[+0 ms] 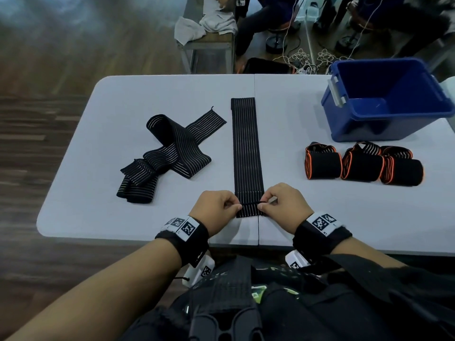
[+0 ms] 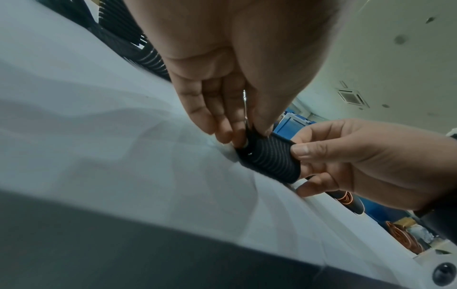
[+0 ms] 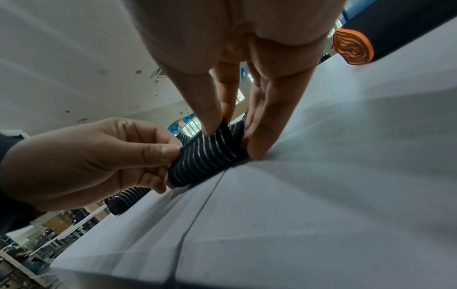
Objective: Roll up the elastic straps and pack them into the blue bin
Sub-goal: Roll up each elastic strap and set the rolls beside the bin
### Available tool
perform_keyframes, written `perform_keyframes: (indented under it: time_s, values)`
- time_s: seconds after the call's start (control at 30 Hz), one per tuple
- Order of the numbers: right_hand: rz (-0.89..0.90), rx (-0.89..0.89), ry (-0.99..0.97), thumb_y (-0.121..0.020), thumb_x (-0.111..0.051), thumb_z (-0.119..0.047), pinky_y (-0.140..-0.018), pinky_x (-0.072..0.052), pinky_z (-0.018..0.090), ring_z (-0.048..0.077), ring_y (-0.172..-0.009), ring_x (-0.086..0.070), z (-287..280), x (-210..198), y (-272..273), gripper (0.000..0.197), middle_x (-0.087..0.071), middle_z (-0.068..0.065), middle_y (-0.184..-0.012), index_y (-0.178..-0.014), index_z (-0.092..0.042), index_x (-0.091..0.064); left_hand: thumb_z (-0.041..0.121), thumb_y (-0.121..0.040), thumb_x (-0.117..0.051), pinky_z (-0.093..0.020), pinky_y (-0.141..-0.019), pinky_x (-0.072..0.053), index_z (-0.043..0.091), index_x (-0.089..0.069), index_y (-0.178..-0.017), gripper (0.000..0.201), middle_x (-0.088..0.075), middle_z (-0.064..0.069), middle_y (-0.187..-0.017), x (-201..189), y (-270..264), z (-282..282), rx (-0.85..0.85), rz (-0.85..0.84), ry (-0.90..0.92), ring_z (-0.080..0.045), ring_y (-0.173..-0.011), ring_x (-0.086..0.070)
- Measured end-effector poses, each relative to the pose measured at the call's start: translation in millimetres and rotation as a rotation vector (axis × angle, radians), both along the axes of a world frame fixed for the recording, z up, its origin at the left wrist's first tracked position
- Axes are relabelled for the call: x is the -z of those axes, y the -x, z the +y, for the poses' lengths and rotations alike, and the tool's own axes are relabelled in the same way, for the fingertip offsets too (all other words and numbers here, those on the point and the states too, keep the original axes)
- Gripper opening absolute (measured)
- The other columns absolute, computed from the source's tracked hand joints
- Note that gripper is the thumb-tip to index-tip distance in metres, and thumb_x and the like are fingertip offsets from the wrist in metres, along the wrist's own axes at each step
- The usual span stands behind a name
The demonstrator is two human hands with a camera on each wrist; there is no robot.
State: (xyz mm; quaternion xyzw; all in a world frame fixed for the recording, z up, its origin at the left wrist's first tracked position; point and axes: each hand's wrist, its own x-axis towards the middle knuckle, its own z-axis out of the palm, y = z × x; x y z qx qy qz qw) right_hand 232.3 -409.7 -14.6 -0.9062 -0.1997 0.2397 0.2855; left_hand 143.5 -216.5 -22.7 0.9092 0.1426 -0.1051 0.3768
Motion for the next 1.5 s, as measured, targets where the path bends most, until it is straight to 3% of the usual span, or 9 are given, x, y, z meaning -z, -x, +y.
perform_keyframes:
  time_s: [0.17,0.4,0.5,0.73,0.93,1.1,1.23,1.33,1.5]
  values:
    - [0.003,0.030,0.000,-0.084,-0.072,-0.032,-0.085,-0.046,0.030,0.012,-0.092,-0.056,-1,1,0,0.009,-0.060,-0.008,-0.093,-0.078,-0.030,-0.066,0.033,-0.093,-0.065,-0.027,-0.075,-0.055,0.026,-0.072,-0.091,0.010,-0.071,0.011,-0.073,-2,-2,-1,0.004,-0.014,-0.016,-0.002,-0.074,-0.065]
    - [0.016,0.042,0.000,-0.086,-0.070,-0.030,-0.077,-0.040,0.026,0.012,-0.089,-0.056,-2,3,0,0.008,-0.059,-0.011,-0.089,-0.080,-0.027,-0.066,0.032,-0.093,-0.064,-0.027,-0.075,-0.053,0.026,-0.071,-0.090,0.010,-0.070,0.011,-0.075,3,-4,-2,-0.005,-0.027,-0.056,-0.005,-0.077,-0.065]
    - [0.053,0.072,-0.030,-0.087,-0.069,-0.028,-0.074,-0.045,0.026,0.010,-0.085,-0.060,-1,3,0,0.007,-0.065,-0.011,-0.084,-0.081,-0.024,-0.067,0.031,-0.093,-0.063,-0.029,-0.075,-0.054,0.025,-0.069,-0.088,0.010,-0.070,0.010,-0.074,5,-5,-2,-0.023,-0.025,-0.053,-0.006,-0.076,-0.065]
    - [0.135,0.118,-0.086,-0.088,-0.065,-0.025,-0.080,-0.058,0.043,0.018,-0.080,-0.068,0,7,-4,0.010,-0.069,-0.005,-0.078,-0.078,-0.027,-0.065,0.033,-0.097,-0.059,-0.030,-0.071,-0.053,0.026,-0.065,-0.087,0.013,-0.070,0.004,-0.072,6,-9,1,-0.037,-0.007,-0.012,-0.010,-0.074,-0.065]
    - [0.139,0.119,-0.036,-0.092,-0.061,-0.020,-0.072,-0.061,0.045,0.023,-0.066,-0.069,9,12,-7,0.011,-0.068,0.004,-0.070,-0.081,-0.018,-0.062,0.033,-0.097,-0.058,-0.031,-0.071,-0.053,0.025,-0.064,-0.089,0.013,-0.069,0.004,-0.069,11,-18,-2,-0.055,0.029,-0.034,-0.012,-0.072,-0.064]
    - [0.108,0.099,0.011,-0.090,-0.062,-0.021,-0.072,-0.061,0.044,0.025,-0.073,-0.069,14,16,-10,0.013,-0.067,0.003,-0.076,-0.078,-0.021,-0.060,0.034,-0.096,-0.060,-0.029,-0.072,-0.051,0.027,-0.060,-0.104,0.011,-0.069,0.004,-0.069,15,-21,-3,-0.090,0.019,-0.051,-0.012,-0.073,-0.065]
    - [0.086,0.087,0.035,-0.091,-0.062,-0.020,-0.075,-0.060,0.042,0.025,-0.077,-0.068,15,15,-9,0.004,-0.068,0.005,-0.087,-0.094,-0.020,-0.060,0.034,-0.097,-0.059,-0.027,-0.076,-0.049,0.023,-0.064,-0.114,0.021,-0.071,0.002,-0.080,15,-22,-3,-0.042,0.022,-0.112,-0.016,-0.083,-0.066]
    - [0.014,-0.025,0.103,-0.095,-0.058,-0.020,-0.085,-0.051,0.033,0.025,-0.095,-0.064,16,16,-9,0.031,-0.067,0.007,-0.103,-0.126,-0.019,-0.055,0.033,-0.096,-0.061,-0.029,-0.086,-0.047,0.020,-0.067,-0.115,0.023,-0.065,0.001,-0.103,16,-22,-2,0.009,-0.027,-0.186,-0.018,-0.099,-0.059]
    - [-0.049,-0.096,0.165,-0.095,-0.056,-0.021,-0.085,-0.044,0.031,0.024,-0.101,-0.059,18,20,-9,0.030,-0.064,0.006,-0.104,-0.125,-0.018,-0.059,0.027,-0.095,-0.062,-0.035,-0.095,-0.045,0.020,-0.069,-0.105,0.014,-0.060,0.006,-0.118,17,-19,-6,0.113,-0.157,-0.284,-0.022,-0.109,-0.048]
